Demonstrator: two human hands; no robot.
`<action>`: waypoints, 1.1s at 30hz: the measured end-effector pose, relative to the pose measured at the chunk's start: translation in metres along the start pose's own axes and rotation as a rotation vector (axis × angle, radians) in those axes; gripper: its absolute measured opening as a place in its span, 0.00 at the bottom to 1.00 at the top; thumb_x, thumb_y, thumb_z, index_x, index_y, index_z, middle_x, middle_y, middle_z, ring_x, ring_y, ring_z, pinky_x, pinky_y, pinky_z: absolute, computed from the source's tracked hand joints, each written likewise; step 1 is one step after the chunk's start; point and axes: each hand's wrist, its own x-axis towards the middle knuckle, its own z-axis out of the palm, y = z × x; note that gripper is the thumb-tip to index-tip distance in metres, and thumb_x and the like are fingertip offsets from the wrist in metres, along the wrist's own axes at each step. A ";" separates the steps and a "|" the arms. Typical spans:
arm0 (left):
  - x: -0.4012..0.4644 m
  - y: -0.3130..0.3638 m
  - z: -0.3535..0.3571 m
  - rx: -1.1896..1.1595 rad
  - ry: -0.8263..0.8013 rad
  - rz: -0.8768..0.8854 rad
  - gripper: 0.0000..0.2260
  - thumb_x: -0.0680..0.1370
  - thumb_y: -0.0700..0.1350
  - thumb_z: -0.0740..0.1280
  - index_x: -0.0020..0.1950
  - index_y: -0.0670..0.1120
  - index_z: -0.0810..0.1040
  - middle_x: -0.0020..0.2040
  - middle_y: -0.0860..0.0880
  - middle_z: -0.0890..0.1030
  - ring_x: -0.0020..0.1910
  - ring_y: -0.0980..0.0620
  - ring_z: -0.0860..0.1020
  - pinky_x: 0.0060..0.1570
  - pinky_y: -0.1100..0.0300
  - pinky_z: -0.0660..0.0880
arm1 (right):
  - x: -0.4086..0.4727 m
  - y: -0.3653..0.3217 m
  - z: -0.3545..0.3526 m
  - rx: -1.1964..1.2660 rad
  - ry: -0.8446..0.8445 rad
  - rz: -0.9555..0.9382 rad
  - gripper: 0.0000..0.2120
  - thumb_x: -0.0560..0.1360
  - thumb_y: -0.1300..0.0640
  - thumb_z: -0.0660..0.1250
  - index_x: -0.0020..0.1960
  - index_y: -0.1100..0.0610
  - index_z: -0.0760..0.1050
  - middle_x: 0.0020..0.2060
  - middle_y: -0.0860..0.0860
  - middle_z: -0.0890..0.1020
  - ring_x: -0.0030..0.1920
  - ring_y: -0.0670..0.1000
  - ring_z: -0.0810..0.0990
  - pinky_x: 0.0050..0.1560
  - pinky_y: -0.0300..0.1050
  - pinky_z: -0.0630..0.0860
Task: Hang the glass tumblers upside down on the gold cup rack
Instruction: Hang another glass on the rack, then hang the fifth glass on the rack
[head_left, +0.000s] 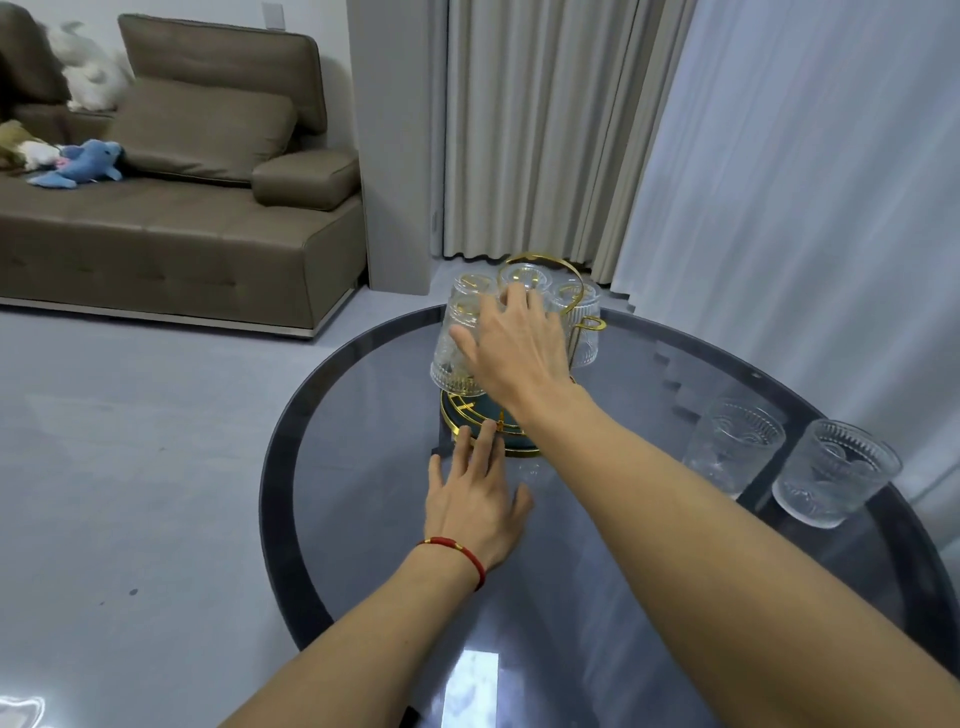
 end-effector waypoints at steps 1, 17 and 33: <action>0.000 0.006 0.001 0.014 -0.008 -0.026 0.30 0.82 0.56 0.56 0.81 0.45 0.53 0.83 0.50 0.46 0.81 0.45 0.44 0.75 0.37 0.53 | -0.008 0.008 -0.003 0.056 0.055 0.006 0.22 0.84 0.43 0.56 0.63 0.59 0.76 0.59 0.58 0.77 0.59 0.59 0.75 0.56 0.54 0.72; -0.017 0.093 -0.005 -0.172 0.094 0.054 0.28 0.79 0.49 0.62 0.79 0.47 0.61 0.82 0.46 0.57 0.81 0.48 0.50 0.76 0.46 0.58 | -0.158 0.197 -0.008 -0.274 -0.150 0.488 0.36 0.79 0.35 0.60 0.81 0.52 0.61 0.72 0.68 0.71 0.80 0.71 0.56 0.77 0.70 0.35; -0.022 0.105 -0.029 -1.119 -0.002 -0.107 0.37 0.63 0.58 0.79 0.70 0.56 0.70 0.66 0.51 0.77 0.64 0.50 0.77 0.63 0.44 0.77 | -0.176 0.121 -0.049 0.594 -0.064 -0.137 0.51 0.66 0.61 0.82 0.81 0.52 0.58 0.74 0.54 0.70 0.74 0.54 0.71 0.72 0.53 0.71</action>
